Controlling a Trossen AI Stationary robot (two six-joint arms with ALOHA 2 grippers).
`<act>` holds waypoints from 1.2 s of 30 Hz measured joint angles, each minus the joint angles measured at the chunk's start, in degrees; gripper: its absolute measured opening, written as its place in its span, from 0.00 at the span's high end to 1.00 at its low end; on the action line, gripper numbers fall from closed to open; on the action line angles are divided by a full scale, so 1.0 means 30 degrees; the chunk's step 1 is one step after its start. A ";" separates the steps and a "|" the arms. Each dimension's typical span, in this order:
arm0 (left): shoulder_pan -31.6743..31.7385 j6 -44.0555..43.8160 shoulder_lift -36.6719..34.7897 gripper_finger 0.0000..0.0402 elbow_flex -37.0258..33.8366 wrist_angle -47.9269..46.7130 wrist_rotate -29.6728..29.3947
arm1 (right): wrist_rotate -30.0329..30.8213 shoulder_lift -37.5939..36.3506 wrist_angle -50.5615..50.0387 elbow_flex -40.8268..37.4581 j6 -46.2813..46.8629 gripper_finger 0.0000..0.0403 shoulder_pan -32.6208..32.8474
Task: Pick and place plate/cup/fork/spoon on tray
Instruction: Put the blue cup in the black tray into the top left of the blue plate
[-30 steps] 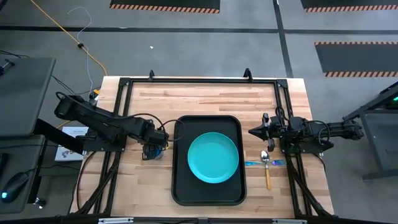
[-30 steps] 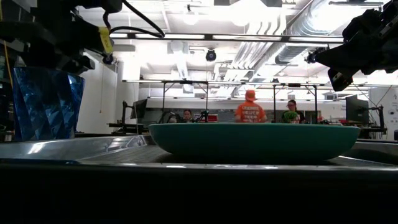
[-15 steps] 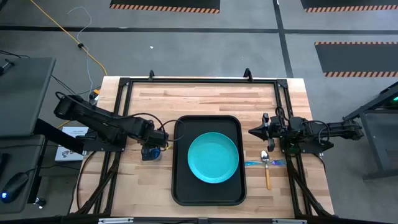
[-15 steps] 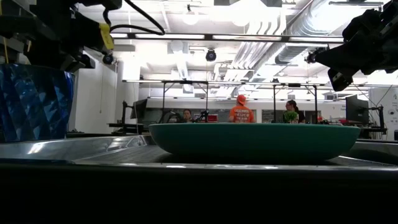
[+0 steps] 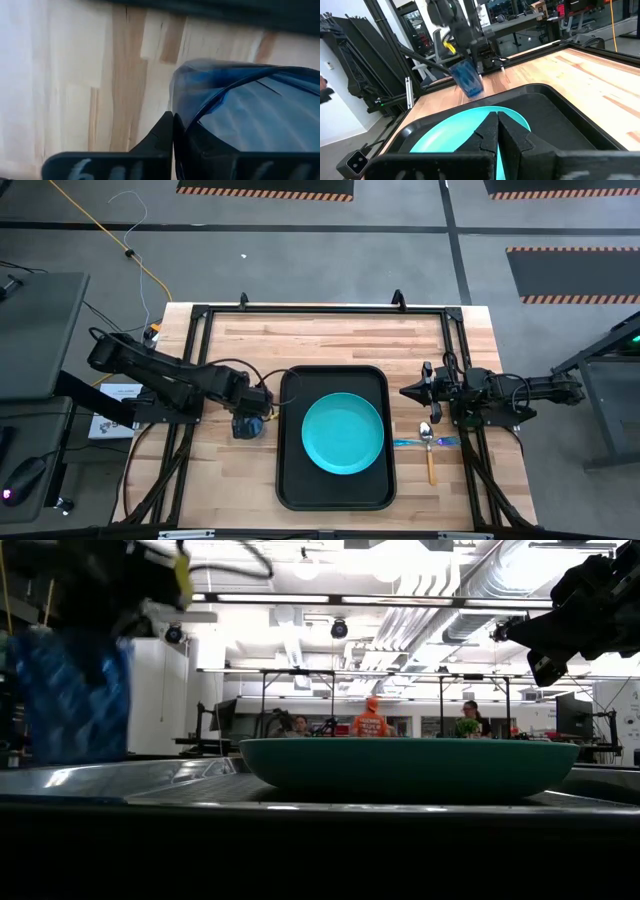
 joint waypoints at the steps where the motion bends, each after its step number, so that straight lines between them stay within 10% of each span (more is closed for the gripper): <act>1: 0.0101 0.0019 0.0000 1.00 0.0583 -0.0303 -0.0186 | 0.0000 0.0000 0.0000 0.0003 0.0000 1.00 0.0002; 21: 0.6208 0.6480 0.3357 1.00 1.2018 -0.3386 -0.2177 | 0.0000 -0.0007 0.0000 0.0000 0.0000 1.00 0.0002; 36: 0.7320 0.8375 0.8999 1.00 1.3047 -0.3077 -0.0878 | 0.0000 -0.0007 0.0000 0.0002 0.0000 1.00 -0.0003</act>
